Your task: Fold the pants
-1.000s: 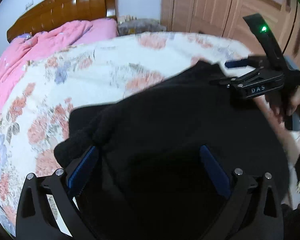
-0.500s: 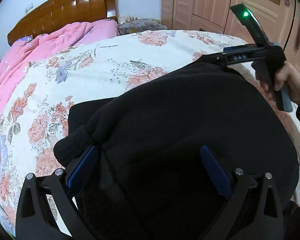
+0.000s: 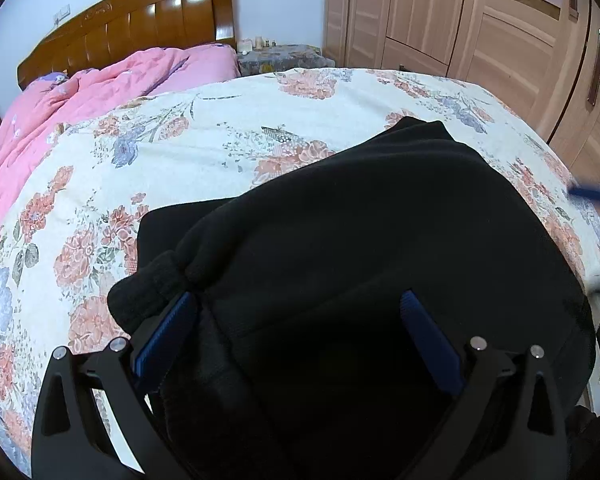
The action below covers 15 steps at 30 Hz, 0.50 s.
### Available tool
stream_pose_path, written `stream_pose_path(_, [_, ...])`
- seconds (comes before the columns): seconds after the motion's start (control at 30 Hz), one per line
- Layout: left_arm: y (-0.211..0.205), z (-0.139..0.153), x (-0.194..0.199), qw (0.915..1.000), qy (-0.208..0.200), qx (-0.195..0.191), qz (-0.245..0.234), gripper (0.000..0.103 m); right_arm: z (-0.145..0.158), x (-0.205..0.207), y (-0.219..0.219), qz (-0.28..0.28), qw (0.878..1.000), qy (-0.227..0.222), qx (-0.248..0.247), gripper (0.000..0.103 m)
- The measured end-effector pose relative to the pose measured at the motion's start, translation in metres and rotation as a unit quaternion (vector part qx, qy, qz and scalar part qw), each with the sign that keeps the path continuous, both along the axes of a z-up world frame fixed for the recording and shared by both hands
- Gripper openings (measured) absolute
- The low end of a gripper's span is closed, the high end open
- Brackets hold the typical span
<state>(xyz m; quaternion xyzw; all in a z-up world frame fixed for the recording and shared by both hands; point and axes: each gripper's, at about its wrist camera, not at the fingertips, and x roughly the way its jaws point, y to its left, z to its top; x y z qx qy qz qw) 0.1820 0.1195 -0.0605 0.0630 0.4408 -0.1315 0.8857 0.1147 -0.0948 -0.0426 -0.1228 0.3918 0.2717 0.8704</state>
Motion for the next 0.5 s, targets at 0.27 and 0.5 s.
stream_pose_path(0.27, [0.009, 0.007, -0.013, 0.9995, -0.028, -0.012, 0.01, 0.101, -0.01, -0.003, -0.032, -0.06, 0.998, 0.008, 0.022, 0.098])
stream_pose_path(0.5, [0.038, 0.072, -0.11, 0.9583, -0.189, 0.077, 0.2, 0.101, 0.037, -0.062, -0.109, -0.154, 0.985, -0.055, 0.056, 0.098])
